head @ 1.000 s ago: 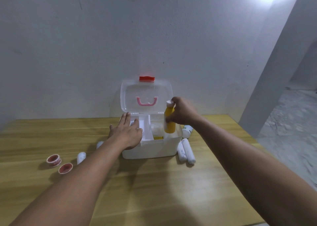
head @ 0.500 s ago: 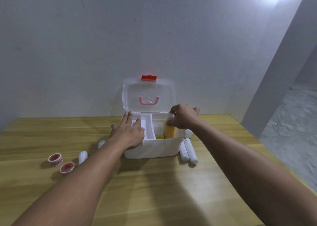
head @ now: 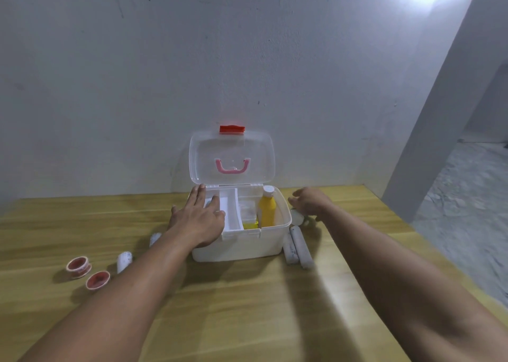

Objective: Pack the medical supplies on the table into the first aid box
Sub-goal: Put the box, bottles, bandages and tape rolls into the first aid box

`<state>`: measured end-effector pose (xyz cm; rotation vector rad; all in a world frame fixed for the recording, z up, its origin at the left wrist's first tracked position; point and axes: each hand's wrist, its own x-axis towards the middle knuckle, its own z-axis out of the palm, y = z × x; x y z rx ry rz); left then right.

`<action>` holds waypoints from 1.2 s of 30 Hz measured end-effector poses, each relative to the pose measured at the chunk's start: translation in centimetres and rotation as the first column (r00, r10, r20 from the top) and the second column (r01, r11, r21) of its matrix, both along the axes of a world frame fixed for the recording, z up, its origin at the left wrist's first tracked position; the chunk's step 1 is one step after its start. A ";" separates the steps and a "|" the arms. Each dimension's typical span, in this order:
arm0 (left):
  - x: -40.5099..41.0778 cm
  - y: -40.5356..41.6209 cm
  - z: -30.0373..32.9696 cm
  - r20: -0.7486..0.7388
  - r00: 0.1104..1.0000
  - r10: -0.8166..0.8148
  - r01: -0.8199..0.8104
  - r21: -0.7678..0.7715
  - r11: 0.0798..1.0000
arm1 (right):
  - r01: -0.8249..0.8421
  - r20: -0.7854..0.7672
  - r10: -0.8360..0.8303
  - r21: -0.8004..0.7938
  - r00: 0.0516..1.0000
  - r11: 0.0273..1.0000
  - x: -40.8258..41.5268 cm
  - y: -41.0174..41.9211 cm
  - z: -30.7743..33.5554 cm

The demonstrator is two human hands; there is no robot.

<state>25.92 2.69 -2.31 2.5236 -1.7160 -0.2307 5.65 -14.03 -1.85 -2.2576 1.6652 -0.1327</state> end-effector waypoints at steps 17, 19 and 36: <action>-0.2 0.0 0.2 0.040 0.999 -0.004 0.003 0.025 1.000 | 0.097 0.696 -0.140 0.101 0.704 0.990 -2.5 1.7 2.4; -0.2 0.0 0.3 0.048 0.999 -0.005 0.004 0.032 0.999 | 0.027 0.737 -0.081 0.085 0.671 0.996 -2.6 2.7 3.9; -0.2 -0.6 0.6 0.047 0.994 -0.101 0.102 -0.023 0.995 | -0.180 0.403 0.313 -0.335 0.860 0.925 -0.6 8.9 3.7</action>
